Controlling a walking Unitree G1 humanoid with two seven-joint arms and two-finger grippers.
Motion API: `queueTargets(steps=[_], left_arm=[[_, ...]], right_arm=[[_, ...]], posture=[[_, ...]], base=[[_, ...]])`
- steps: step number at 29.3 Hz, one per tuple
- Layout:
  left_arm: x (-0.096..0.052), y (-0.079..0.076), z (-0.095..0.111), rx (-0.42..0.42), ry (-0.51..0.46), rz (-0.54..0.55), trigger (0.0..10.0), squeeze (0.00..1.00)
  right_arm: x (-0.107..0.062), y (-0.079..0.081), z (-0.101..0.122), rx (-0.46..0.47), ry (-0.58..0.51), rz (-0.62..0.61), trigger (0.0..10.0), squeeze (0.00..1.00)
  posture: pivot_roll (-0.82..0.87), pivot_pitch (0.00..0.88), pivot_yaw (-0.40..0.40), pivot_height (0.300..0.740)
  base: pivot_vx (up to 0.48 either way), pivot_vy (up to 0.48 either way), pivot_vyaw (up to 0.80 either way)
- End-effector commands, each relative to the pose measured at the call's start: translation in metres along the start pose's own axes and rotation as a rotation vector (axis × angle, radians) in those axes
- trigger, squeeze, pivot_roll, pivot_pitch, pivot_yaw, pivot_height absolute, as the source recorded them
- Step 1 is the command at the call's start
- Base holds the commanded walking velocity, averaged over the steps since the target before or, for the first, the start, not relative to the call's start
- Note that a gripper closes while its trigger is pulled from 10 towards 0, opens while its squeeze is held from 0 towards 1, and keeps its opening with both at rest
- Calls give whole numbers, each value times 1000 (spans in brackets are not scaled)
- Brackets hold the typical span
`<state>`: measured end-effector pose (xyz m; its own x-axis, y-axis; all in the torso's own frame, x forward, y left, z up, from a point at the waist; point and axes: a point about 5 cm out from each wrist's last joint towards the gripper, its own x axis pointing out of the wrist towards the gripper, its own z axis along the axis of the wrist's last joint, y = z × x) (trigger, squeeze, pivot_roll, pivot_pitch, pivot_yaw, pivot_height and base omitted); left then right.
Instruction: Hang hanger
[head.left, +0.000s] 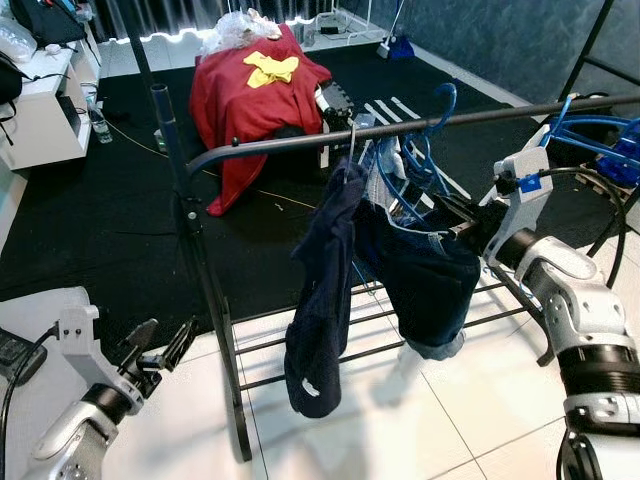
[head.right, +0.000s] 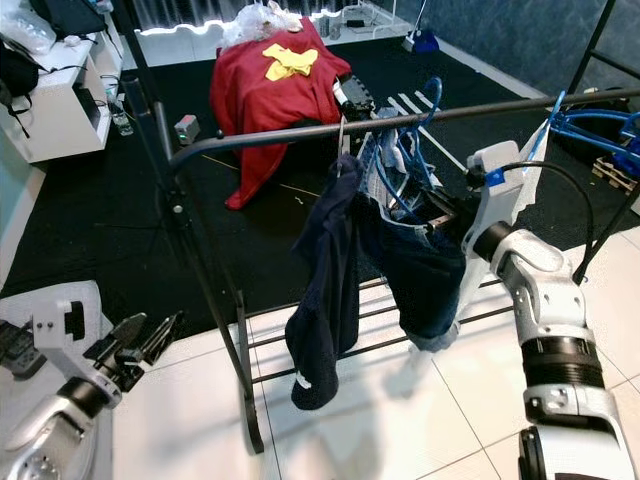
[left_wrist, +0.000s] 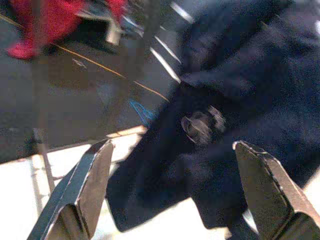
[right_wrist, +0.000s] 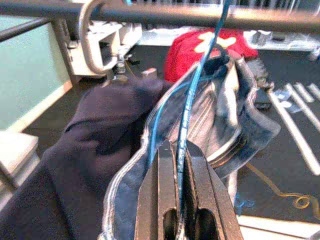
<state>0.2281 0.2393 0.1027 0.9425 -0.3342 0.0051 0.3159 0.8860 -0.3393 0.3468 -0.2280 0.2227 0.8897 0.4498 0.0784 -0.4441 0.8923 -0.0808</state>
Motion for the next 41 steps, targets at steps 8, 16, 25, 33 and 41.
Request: queueTargets(steps=[8, 16, 25, 33, 41], left_arm=[[-17, -16, 27, 50, 26, -187, 10000, 0], [-18, -17, 37, 71, -8, -197, 10000, 0], [-5, -26, 64, 124, -57, -285, 10000, 0], [0, -35, 77, 149, -77, -329, 10000, 0], [19, -63, 103, 191, -159, -485, 10000, 0]], right_arm=[[-18, 35, -10, -56, 122, 193, 0, 0], [-22, 38, 9, -97, 122, 309, 0, 0], [-36, 64, 50, -154, 83, 573, 0, 0], [-35, 74, 64, -143, 21, 633, 0, 0], [0, 99, 62, 23, -82, 677, 10000, 0]], posture=[[-100, 121, 16, 740], [-98, 117, 14, 740], [-103, 125, 27, 740], [-114, 118, 24, 740], [-111, 106, 28, 740]], base=[[-267, 0, 0], [-315, 0, 0], [-318, 0, 0], [-327, 0, 0], [-76, 0, 0]])
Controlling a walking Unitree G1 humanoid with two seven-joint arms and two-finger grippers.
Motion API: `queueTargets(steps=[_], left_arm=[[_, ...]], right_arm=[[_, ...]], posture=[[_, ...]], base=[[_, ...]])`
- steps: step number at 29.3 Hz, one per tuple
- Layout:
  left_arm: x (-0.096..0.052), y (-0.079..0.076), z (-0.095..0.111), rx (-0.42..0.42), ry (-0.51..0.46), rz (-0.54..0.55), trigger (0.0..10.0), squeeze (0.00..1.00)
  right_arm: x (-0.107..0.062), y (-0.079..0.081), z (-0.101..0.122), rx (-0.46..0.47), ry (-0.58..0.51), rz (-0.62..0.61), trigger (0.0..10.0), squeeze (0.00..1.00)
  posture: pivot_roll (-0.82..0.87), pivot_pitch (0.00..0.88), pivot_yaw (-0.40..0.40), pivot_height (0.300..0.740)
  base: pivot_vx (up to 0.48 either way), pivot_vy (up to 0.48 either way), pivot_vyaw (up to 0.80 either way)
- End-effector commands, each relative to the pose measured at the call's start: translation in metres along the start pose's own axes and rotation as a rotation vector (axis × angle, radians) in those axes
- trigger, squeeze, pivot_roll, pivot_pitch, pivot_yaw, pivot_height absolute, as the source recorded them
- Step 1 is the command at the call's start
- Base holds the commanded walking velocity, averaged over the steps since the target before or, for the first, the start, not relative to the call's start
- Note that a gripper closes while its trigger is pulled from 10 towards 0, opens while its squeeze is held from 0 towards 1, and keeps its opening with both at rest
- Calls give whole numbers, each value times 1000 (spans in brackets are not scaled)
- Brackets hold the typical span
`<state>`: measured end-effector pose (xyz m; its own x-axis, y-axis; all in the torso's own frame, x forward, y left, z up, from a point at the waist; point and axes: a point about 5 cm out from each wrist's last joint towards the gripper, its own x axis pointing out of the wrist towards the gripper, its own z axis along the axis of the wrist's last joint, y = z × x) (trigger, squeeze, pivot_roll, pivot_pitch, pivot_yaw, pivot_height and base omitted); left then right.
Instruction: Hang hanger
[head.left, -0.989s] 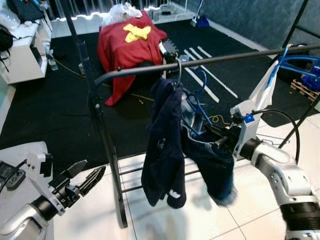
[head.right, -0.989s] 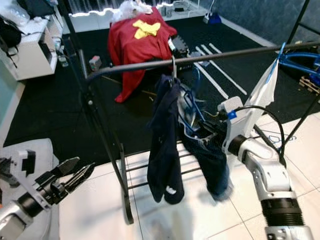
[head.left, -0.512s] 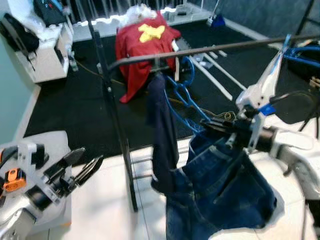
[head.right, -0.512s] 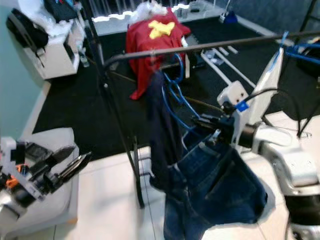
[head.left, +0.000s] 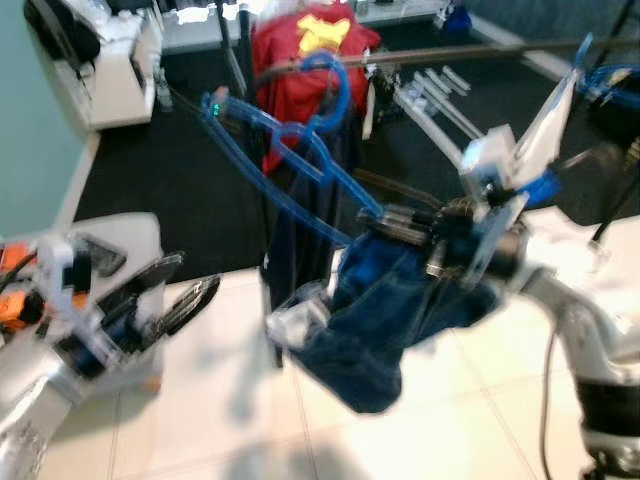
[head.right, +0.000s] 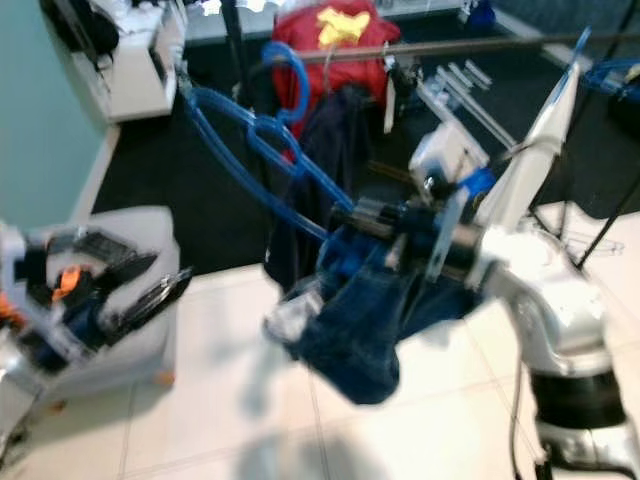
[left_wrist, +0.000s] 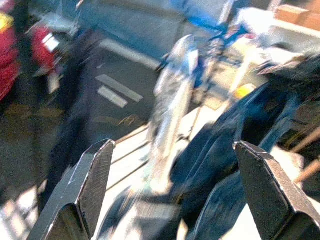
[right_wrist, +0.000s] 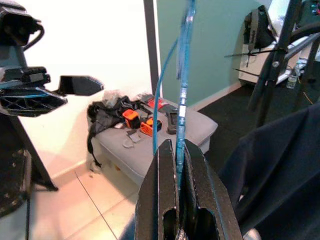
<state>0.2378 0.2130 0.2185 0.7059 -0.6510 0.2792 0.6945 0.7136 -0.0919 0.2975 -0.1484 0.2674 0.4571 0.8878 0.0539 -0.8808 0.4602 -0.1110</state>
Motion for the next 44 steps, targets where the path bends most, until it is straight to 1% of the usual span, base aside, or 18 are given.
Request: queueTargets(steps=[1, 3, 5, 6, 7, 10, 14, 18, 24, 25, 28, 31, 33, 35, 36, 37, 40, 44], left_arm=[[2, -3, 2, -4, 17, -35, 10000, 0], [5, -5, 6, -2, 5, -68, 10000, 0], [8, -12, 19, 5, -17, -158, 10000, 0], [8, -12, 19, 5, -17, -158, 10000, 0], [4, -15, 30, 13, -25, -220, 10000, 0], [1, -15, 33, 13, -27, -233, 10000, 0], [-6, -8, 53, 19, -84, -250, 10000, 0], [-12, -6, 64, 11, -126, -276, 10000, 0], [-18, -12, 75, -21, -200, -359, 10000, 0], [-19, -20, 73, -52, -214, -407, 10000, 0], [-15, -35, 65, -96, -220, -471, 10000, 0], [-4, -40, 59, -109, -242, -456, 10000, 0], [-2, -41, 59, -111, -257, -448, 10000, 0], [-2, -42, 63, -109, -273, -458, 10000, 0], [-5, -42, 74, -75, -288, -468, 10000, 0], [-5, -42, 74, -75, -288, -468, 10000, 0], [-12, -43, 93, -11, -295, -497, 10000, 0], [-14, -43, 95, -6, -291, -499, 10000, 0]], right_arm=[[10, 5, 9, -3, -46, 52, 10000, 0], [13, 7, 9, 15, -54, 76, 10000, 0], [14, 10, 14, 29, -70, 154, 10000, 0], [14, 10, 14, 29, -70, 154, 10000, 0], [9, 12, 26, 28, -106, 223, 10000, 0], [7, 12, 31, 27, -122, 242, 10000, 0], [-4, 12, 44, 30, -164, 311, 10000, 0], [-9, 12, 48, 29, -174, 340, 10000, 0], [-17, 7, 60, 20, -193, 349, 10000, 0], [-18, 8, 64, 17, -193, 374, 10000, 0], [-18, 10, 67, 20, -183, 434, 10000, 0], [-16, 19, 63, 28, -134, 526, 10000, 0], [-16, 21, 61, 29, -114, 547, 10000, 0], [-16, 20, 58, 27, -89, 550, 10000, 0], [-15, 17, 55, 7, -47, 538, 10000, 0], [-15, 17, 55, 7, -47, 538, 10000, 0], [-15, 9, 49, -33, 23, 501, 10000, 0], [-14, 4, 49, -42, 25, 476, 10000, 0]], posture=[[-111, 106, 28, 740], [-109, 108, 29, 740], [-100, 133, 23, 740], [-100, 133, 23, 740], [-104, 120, 27, 740], [-104, 120, 27, 740], [-113, 123, 34, 740], [-120, 120, 37, 740], [-135, 122, 31, 740], [-137, 111, 23, 740], [-137, 106, 20, 740], [-138, 95, 17, 740], [-138, 91, 16, 740], [-137, 92, 15, 740], [-135, 92, 11, 740], [-135, 92, 11, 740], [-127, 95, 14, 740], [-127, 95, 14, 740]], base=[[0, 0, 0], [0, 0, 0], [0, 0, 781], [0, 0, 775], [0, 0, 775], [0, 0, 775], [0, 0, 775], [0, 0, 775], [0, 0, 775], [0, 0, 775], [0, 0, 775], [0, 0, 775], [0, 0, 775], [0, 0, 775], [0, 0, 775], [0, 0, 775], [0, 0, 775], [0, 0, 775]])
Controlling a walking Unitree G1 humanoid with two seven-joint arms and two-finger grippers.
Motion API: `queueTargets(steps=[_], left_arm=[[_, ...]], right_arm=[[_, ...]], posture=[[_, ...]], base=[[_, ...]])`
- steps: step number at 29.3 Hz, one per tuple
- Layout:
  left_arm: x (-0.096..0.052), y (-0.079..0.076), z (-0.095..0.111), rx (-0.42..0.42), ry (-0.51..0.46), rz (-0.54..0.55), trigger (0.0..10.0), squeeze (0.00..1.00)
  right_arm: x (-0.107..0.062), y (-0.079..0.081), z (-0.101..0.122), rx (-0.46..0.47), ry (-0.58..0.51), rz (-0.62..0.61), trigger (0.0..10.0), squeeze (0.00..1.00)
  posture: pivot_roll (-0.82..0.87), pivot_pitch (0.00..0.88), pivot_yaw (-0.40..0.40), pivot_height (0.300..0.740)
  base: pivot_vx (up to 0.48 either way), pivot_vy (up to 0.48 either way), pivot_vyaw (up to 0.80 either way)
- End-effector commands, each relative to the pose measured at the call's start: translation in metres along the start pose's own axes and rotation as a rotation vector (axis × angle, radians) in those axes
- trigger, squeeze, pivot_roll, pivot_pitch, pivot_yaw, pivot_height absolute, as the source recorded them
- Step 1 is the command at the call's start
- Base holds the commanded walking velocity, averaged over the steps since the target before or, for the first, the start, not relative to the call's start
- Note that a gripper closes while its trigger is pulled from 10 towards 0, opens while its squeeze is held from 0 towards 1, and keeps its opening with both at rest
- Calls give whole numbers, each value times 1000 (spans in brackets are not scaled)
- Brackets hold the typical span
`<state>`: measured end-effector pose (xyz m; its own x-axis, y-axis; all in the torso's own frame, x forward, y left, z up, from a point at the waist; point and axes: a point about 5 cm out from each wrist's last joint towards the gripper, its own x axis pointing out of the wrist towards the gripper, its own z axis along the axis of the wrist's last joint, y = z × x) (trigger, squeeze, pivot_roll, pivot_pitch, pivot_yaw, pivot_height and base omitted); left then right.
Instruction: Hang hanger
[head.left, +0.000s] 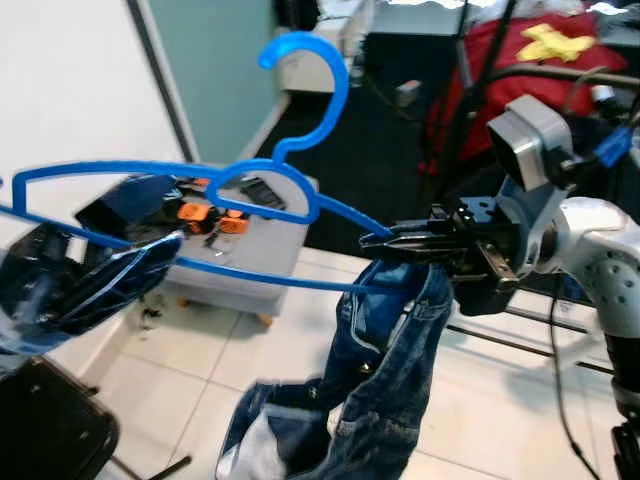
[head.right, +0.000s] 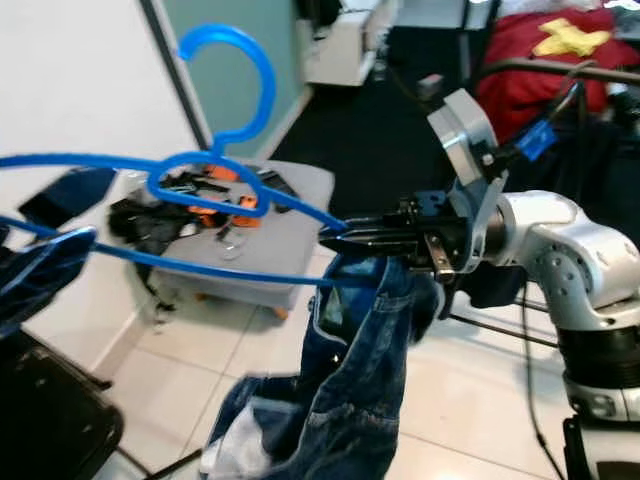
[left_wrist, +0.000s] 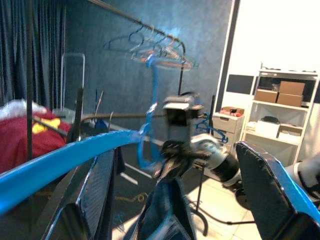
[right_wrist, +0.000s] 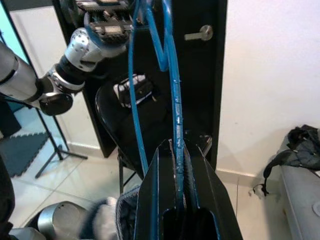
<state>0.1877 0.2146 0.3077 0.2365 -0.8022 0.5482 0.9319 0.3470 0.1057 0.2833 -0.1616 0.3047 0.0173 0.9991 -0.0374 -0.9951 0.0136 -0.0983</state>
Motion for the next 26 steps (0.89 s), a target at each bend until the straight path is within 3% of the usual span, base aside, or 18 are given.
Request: queueTargets(steps=[1, 5, 7, 14, 15, 19, 20, 21, 22, 25, 26], left_arm=[[-1, -5, 0, 0, 25, -20, 10000, 0], [-5, -11, -2, 8, 69, -25, 10000, 0], [-14, -12, 1, 27, 132, -12, 10000, 0], [-24, -11, 4, 32, 196, 25, 10000, 0], [-33, -9, 1, 30, 250, 65, 10000, 0], [-40, -8, 0, 28, 291, 93, 10000, 0], [-53, -7, -2, 26, 347, 144, 10000, 0], [-53, -7, -2, 26, 347, 144, 10000, 0], [-63, -7, 4, 46, 365, 184, 10000, 0], [-65, -8, 15, 87, 346, 195, 10000, 0], [-63, -10, 30, 136, 311, 184, 10000, 0]], right_arm=[[2, 2, 11, -61, -1, 20, 10000, 0], [0, 0, 10, -74, 42, 25, 10000, 0], [-3, -3, 10, -91, 67, 8, 10000, 0], [-5, -6, 11, -101, 74, 10, 10000, 0], [-6, -7, 11, -108, 76, 4, 10000, 0], [-6, -8, 12, -112, 78, -1, 10000, 0], [-7, -9, 11, -115, 84, -8, 10000, 0], [-7, -9, 11, -115, 84, -8, 10000, 0], [-7, -10, 5, -119, 127, -15, 10000, 0], [-7, -12, -1, -125, 178, -22, 10000, 0], [-7, -15, -6, -137, 236, -28, 10000, 0]], posture=[[-123, 94, 14, 740], [-125, 90, 11, 740], [-125, 88, 12, 740], [-122, 85, 12, 740], [-118, 86, 18, 740], [-118, 86, 18, 740], [-115, 90, 17, 740], [-115, 90, 17, 740], [-113, 89, 16, 740], [-110, 86, 13, 740], [-108, 85, 12, 740]], base=[[0, 0, 775], [0, 0, 775], [0, 0, 775], [0, 0, 775], [0, 0, 775], [0, 0, 775], [0, 0, 775], [0, 0, 775], [0, 0, 775], [0, 0, 775], [0, 0, 775]])
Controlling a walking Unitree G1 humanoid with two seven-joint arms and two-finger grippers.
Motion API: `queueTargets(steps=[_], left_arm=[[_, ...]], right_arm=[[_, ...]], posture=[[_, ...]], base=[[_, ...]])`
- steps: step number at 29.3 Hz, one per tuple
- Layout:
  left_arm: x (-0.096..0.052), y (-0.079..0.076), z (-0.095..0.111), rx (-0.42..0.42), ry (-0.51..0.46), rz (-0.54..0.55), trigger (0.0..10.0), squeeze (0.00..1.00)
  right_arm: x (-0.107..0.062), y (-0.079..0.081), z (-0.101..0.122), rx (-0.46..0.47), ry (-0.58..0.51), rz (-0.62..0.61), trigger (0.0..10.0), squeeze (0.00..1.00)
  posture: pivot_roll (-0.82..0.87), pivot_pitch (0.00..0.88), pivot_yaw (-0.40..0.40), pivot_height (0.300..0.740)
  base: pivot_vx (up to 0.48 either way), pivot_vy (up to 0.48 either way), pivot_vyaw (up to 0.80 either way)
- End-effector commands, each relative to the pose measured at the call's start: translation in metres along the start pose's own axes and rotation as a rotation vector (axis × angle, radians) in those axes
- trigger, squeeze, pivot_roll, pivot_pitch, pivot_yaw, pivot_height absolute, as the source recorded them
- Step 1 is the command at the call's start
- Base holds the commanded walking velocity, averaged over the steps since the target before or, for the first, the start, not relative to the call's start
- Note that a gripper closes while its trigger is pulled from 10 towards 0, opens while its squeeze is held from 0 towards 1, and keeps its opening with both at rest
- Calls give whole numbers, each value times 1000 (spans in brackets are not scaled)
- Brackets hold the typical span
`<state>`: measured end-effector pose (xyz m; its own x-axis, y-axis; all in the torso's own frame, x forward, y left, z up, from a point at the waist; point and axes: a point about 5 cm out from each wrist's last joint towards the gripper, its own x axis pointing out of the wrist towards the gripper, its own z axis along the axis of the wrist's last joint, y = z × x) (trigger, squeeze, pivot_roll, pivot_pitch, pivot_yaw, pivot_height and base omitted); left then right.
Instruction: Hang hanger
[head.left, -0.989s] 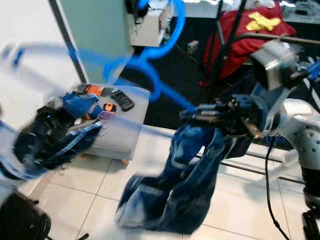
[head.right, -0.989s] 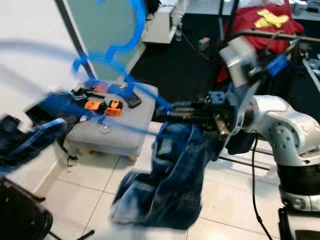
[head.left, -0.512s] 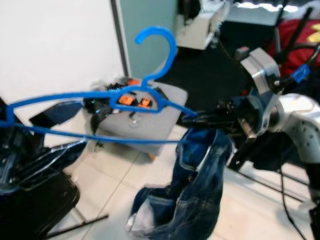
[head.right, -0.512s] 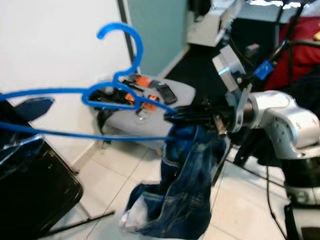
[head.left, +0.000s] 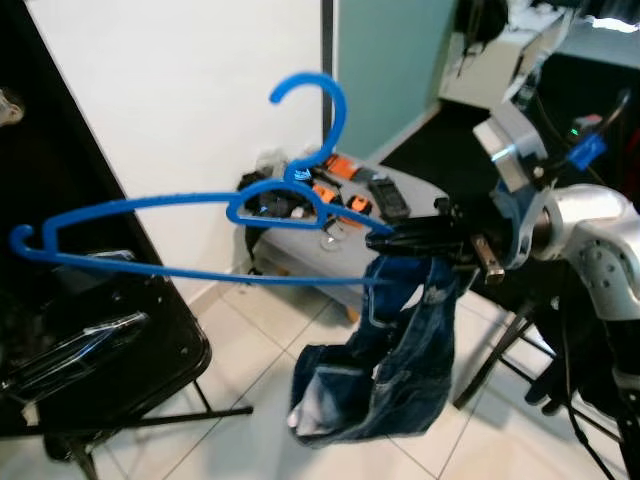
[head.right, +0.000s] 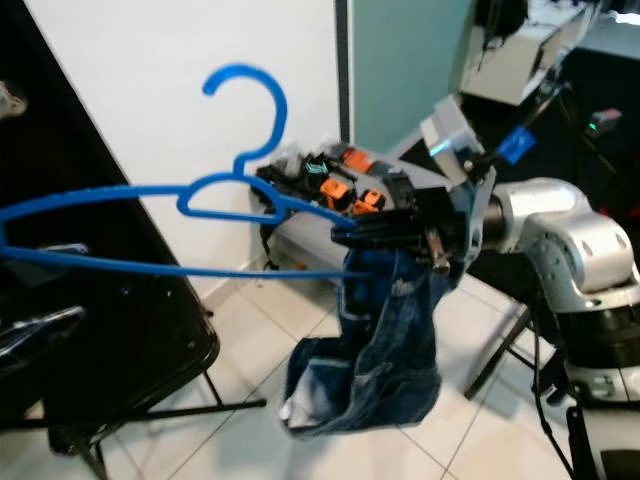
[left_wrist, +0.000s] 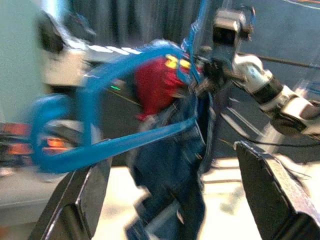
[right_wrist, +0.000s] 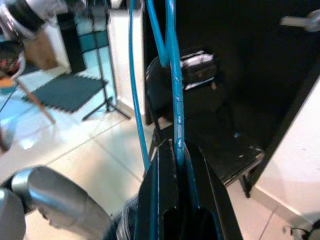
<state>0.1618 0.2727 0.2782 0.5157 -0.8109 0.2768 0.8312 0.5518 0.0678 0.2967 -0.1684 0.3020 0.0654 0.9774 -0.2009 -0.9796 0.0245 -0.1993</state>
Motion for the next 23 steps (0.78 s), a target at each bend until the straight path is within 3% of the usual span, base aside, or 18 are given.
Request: queueTargets(steps=[1, 2, 6, 9, 13, 18, 22, 23], left_arm=[[-1, -2, 20, 77, -19, -28, 10000, 0], [-2, -4, 30, 108, -51, -38, 10000, 0], [-2, -4, 30, 108, -51, -38, 10000, 0], [-3, -6, 60, 207, -106, -64, 10000, 0], [-4, -5, 60, 213, -84, -58, 10000, 0], [5, -3, 27, 141, -27, -23, 10000, 0], [10, -5, 19, 121, -32, -36, 10000, 0], [18, -7, 10, 99, -10, -69, 10000, 0]], right_arm=[[0, -1, -2, -38, 65, -4, 10000, 0], [0, -3, -6, -47, 102, -6, 10000, 0], [0, -3, -6, -47, 102, -6, 10000, 0], [4, -5, -12, -70, 175, 9, 10000, 0], [9, -5, -17, -81, 207, 20, 10000, 0], [24, -2, -28, -78, 236, 56, 10000, 0], [27, 1, -33, -79, 262, 84, 10000, 0], [33, 4, -38, -92, 297, 122, 10000, 0]], posture=[[-108, 85, 12, 740], [-108, 85, 12, 740], [-108, 85, 12, 740], [-95, 78, 13, 740], [-89, 71, 11, 740], [-85, 57, 6, 740], [-87, 52, 6, 740], [-83, 44, 5, 740]], base=[[0, 0, 775], [0, 0, 775], [0, 0, 775], [0, 0, 769], [0, 0, 769], [0, 0, 771], [0, 0, 769], [0, 0, 769]])
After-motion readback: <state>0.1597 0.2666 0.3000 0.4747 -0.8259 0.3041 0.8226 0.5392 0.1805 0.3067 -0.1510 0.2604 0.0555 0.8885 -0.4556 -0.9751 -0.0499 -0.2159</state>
